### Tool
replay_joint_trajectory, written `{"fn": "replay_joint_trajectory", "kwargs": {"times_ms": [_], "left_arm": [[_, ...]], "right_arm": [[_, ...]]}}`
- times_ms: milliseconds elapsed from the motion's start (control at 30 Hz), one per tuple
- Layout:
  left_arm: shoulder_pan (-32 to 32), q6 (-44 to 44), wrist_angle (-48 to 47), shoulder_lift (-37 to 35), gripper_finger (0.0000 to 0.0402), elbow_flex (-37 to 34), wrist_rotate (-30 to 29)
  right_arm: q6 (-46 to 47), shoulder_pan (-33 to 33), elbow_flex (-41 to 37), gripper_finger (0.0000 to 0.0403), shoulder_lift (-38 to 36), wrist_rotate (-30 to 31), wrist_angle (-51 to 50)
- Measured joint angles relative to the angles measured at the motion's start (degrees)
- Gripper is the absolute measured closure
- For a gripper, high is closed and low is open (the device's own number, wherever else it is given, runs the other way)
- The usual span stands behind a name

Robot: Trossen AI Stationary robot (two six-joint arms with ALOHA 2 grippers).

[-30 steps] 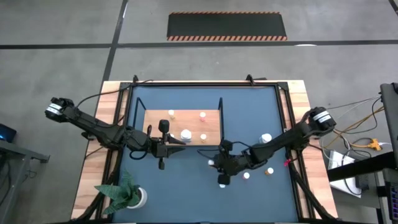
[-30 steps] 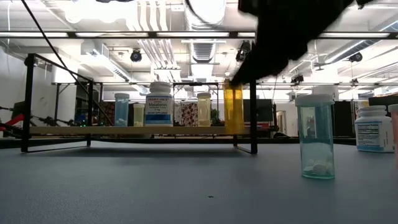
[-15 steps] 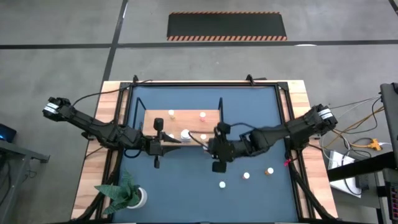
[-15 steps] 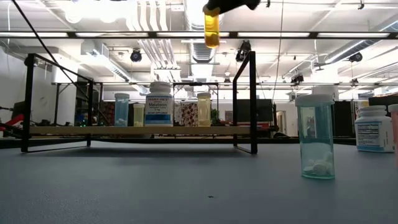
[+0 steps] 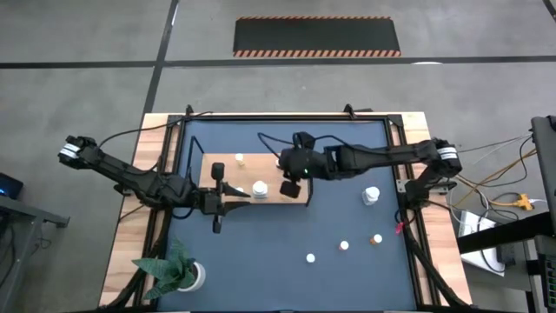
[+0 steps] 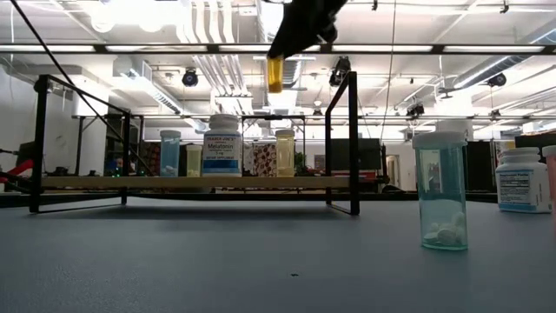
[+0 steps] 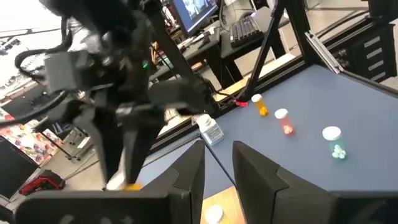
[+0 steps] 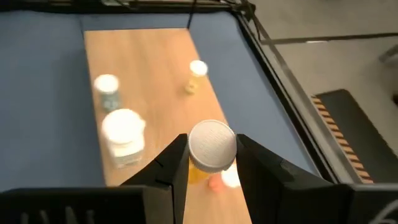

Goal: Pick and place medicine bottles onto shelf by color
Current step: Put the top orange pill bottle on the shelf

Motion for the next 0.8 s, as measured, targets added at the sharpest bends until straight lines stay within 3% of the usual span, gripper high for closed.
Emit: {"fn": "replay_joint_trajectory", "kwargs": {"times_ms": [167,300,500,800], "left_arm": [[0.0,1.7,1.6,-0.9,0.0337,0.0,-2.1],[0.0,1.8,4.2,-2.0,0.0337,0.0,-6.4],[0.0,1.6,4.8,-2.0,0.0337,-0.1,-7.5],[0.0,1.6,4.7,-2.0,0.0337,-0.1,-7.6]], "right_arm": [[-1.9,-2.8,0.0,0.0295,2.6,-6.4,5.9],[-3.8,-4.4,-0.1,0.0296,5.8,-7.1,10.8],[-4.3,-6.0,0.1,0.0296,11.1,-7.7,20.2],[-4.1,-6.6,5.6,0.0296,19.1,-10.7,21.1]]}}
